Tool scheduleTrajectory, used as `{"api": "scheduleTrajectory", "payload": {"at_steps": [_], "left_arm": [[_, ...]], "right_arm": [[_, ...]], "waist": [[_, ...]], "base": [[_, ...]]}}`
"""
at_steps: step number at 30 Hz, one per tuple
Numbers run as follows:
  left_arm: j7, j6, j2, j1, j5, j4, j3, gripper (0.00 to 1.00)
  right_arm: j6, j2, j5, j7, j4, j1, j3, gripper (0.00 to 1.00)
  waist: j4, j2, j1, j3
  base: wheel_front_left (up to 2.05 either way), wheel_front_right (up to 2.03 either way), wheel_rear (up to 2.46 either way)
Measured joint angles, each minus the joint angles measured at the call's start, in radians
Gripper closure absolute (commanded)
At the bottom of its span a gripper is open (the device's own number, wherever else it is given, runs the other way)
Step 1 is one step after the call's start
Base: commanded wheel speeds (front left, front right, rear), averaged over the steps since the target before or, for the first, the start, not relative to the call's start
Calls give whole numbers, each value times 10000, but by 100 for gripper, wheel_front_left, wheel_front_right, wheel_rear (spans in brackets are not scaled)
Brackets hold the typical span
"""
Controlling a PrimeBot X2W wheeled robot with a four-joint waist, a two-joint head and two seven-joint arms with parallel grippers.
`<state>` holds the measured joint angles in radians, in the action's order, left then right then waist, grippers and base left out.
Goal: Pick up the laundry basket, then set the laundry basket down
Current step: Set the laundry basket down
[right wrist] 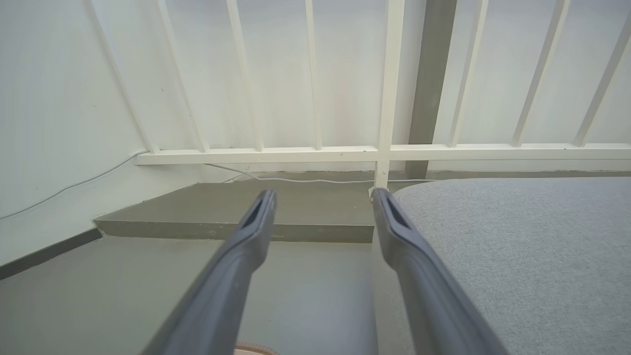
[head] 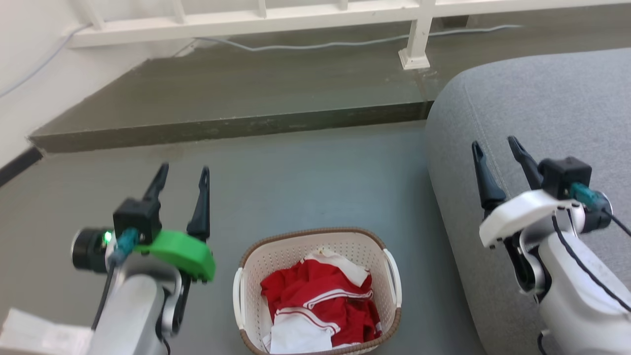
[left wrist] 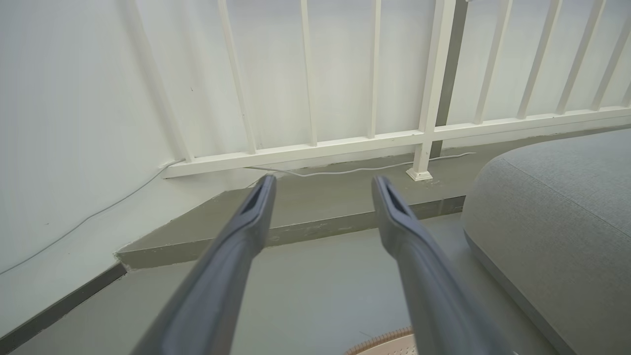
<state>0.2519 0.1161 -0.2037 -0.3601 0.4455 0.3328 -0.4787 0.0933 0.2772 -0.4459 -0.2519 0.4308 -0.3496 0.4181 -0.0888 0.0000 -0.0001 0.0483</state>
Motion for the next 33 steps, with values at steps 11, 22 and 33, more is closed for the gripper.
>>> {"api": "scheduleTrajectory", "payload": {"at_steps": [11, 22, 33], "left_arm": [[0, 73, -50, 2135, -433, -1026, 934, 0], [0, 75, 265, 3295, -1026, -1994, 2071, 0], [0, 75, 500, 4067, -1444, -2623, 2163, 0]], "right_arm": [[157, 0, 207, 0, -1047, 1435, -410, 0], [232, -2, 341, 0, -1944, 2376, -855, 0], [307, -82, 435, 0, -2399, 3017, -1181, 0]], "waist": [[6, 0, 0, -502], [-14, 0, 0, -555], [-48, 0, 0, -554]], "base": [[0, 0, 0], [0, 0, 0], [0, 0, 0]]}}
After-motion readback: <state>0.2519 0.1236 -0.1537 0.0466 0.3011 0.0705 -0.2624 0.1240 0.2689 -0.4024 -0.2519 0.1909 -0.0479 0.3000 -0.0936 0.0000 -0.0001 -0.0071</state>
